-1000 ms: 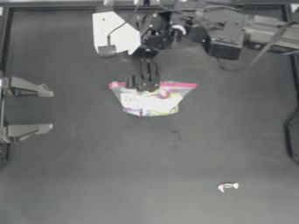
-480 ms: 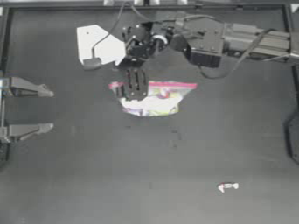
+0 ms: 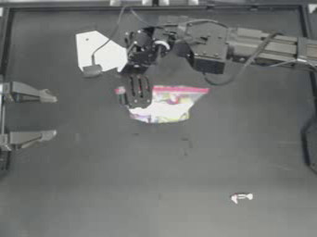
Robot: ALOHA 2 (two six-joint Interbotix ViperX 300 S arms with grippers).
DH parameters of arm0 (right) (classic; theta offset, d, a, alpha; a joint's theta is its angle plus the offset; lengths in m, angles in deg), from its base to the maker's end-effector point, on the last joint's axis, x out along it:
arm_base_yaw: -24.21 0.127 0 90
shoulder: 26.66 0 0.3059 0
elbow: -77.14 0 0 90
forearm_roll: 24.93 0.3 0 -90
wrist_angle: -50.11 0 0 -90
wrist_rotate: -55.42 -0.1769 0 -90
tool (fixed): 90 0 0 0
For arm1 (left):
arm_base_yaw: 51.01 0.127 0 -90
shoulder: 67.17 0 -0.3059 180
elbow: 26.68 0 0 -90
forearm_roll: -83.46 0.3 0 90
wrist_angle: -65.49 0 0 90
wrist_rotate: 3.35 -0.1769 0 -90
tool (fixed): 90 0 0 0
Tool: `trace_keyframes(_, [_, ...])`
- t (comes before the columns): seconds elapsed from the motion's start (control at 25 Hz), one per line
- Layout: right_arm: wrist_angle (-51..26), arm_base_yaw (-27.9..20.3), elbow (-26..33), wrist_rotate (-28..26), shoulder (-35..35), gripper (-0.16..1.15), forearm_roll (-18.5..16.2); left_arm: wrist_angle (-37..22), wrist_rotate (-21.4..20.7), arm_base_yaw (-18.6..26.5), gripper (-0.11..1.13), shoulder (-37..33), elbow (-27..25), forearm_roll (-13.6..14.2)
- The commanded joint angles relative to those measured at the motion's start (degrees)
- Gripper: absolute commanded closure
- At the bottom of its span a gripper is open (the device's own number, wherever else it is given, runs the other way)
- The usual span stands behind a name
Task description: Put candy in bag
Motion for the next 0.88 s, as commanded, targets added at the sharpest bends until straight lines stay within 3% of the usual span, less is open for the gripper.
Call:
trace_keyframes(0.04, [-0.70, 0.09, 1.58, 0.09, 0.88, -0.01, -0.09, 0.26, -0.09, 0.18, 0.02, 1.58, 0.88, -0.09])
trace_keyframes(0.52, [-0.79, 0.35, 1.67, 0.09, 0.00, 0.09, -0.09, 0.26, -0.09, 0.18, 0.02, 1.49, 0.97, -0.09])
trace_keyframes(0.88, [-0.79, 0.62, 2.55, 0.09, -0.88, 0.10, -0.18, 0.26, -0.09, 0.18, 0.02, 1.58, 0.88, -0.09])
